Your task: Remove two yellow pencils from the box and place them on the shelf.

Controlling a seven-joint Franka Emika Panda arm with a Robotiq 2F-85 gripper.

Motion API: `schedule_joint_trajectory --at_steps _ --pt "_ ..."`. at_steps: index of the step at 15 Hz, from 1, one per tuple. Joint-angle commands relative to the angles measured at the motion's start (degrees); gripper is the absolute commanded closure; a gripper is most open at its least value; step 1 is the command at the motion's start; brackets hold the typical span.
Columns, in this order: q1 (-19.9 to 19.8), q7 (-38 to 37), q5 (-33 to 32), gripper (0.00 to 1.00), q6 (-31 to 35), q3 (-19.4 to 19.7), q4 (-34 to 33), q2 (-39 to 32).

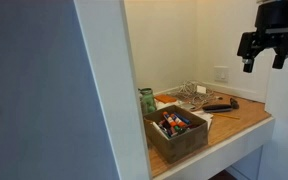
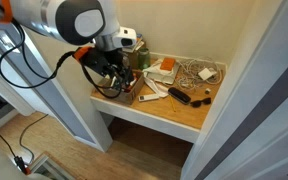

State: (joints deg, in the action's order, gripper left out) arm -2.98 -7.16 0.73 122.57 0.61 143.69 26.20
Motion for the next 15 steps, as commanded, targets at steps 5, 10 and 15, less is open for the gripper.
schedule_joint_trajectory --at_steps 5,10,15 --pt "-0.1 0.0 0.0 0.0 -0.1 -0.1 -0.1 0.0" --pt "-0.1 0.0 0.0 0.0 -0.1 -0.1 -0.1 0.0" --pt "0.5 -1.3 -0.8 0.0 -1.4 -1.6 -2.9 -2.2"
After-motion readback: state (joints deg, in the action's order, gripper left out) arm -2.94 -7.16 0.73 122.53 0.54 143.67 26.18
